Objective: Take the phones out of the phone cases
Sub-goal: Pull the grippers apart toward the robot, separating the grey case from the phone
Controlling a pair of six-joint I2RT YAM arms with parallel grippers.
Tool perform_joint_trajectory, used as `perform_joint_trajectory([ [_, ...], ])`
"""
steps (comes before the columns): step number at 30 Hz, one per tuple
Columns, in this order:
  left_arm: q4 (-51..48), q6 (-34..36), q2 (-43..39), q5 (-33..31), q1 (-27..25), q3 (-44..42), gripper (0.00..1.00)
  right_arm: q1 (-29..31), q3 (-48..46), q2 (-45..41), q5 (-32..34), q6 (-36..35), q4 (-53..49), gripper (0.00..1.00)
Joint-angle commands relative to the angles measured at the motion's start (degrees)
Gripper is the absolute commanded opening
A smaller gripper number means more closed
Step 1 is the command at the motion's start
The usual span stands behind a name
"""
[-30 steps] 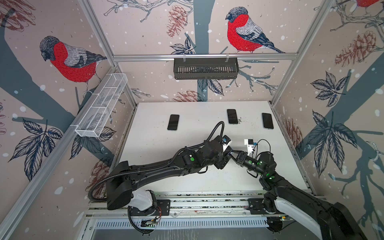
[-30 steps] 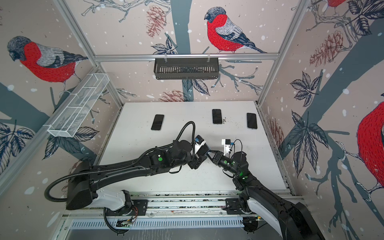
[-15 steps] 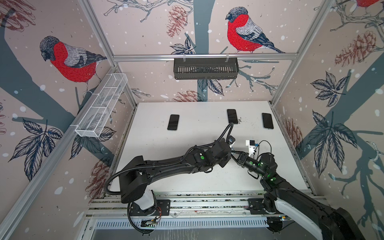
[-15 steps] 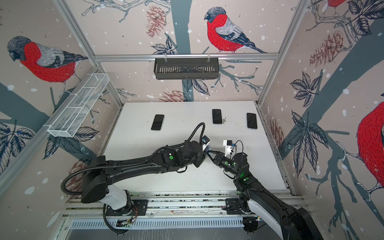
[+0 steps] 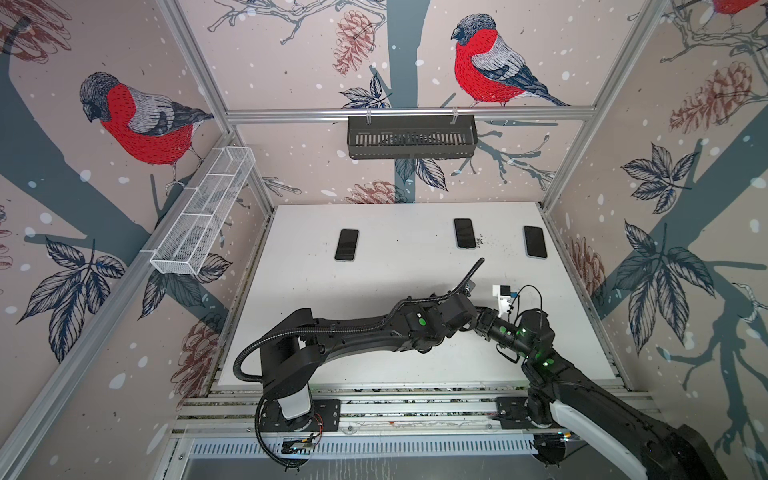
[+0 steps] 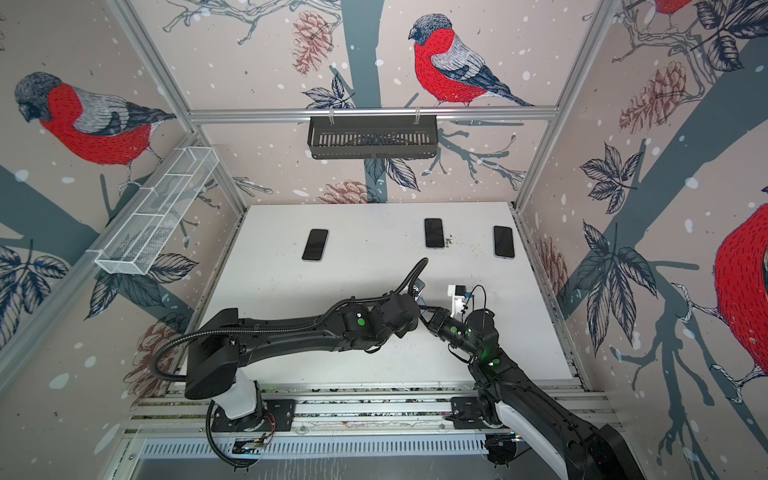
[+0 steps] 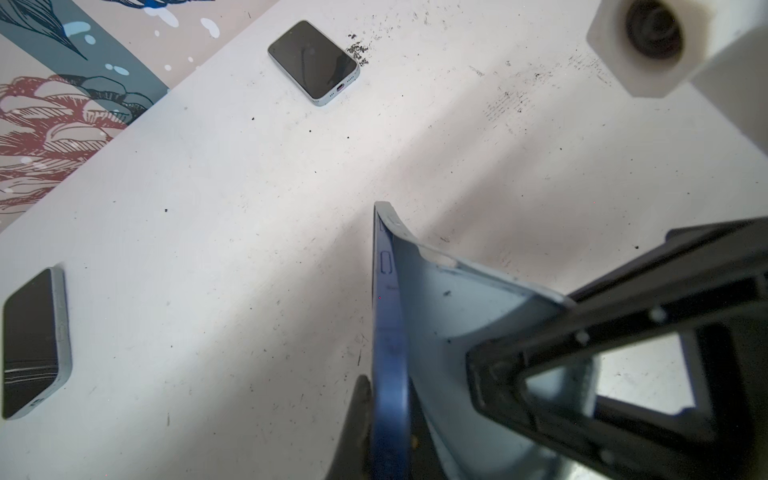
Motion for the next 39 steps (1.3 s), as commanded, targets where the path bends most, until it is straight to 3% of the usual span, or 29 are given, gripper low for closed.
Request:
perform_joint_trajectory([
  [1,1.0,1.3,-3.1,-7.3,-0.5,-0.1,0.0,0.0,-0.4,-2.3,0.5,-0.4,-0.5,0.02],
  [7,3.1,10.1,-12.8,-11.8,-1.3,-6.0,0.0,-0.7,-0.9,-9.4,4.3,-1.0,-11.2,0.02],
  [11,4.2,18.6,-18.3,-12.1,-1.4,-12.6,0.0,-1.4,-3.1,-14.5,8.7,2.2,-14.3,0.02],
  [18,6.7,23.8,-23.9,-11.6,-1.8,-24.6,0.0,-1.4,-3.9,-17.5,12.2,7.0,-16.6,0.02],
  [25,7.0,26.0,-20.6,-14.2,-4.9,-29.2,0.0,1.6,-4.7,-9.7,17.6,11.7,-10.8,0.02],
  [39,9.7,28.7,-6.5,-23.1,-8.1,-31.0,0.0,18.2,-3.2,11.8,37.7,22.7,1.2,0.06],
])
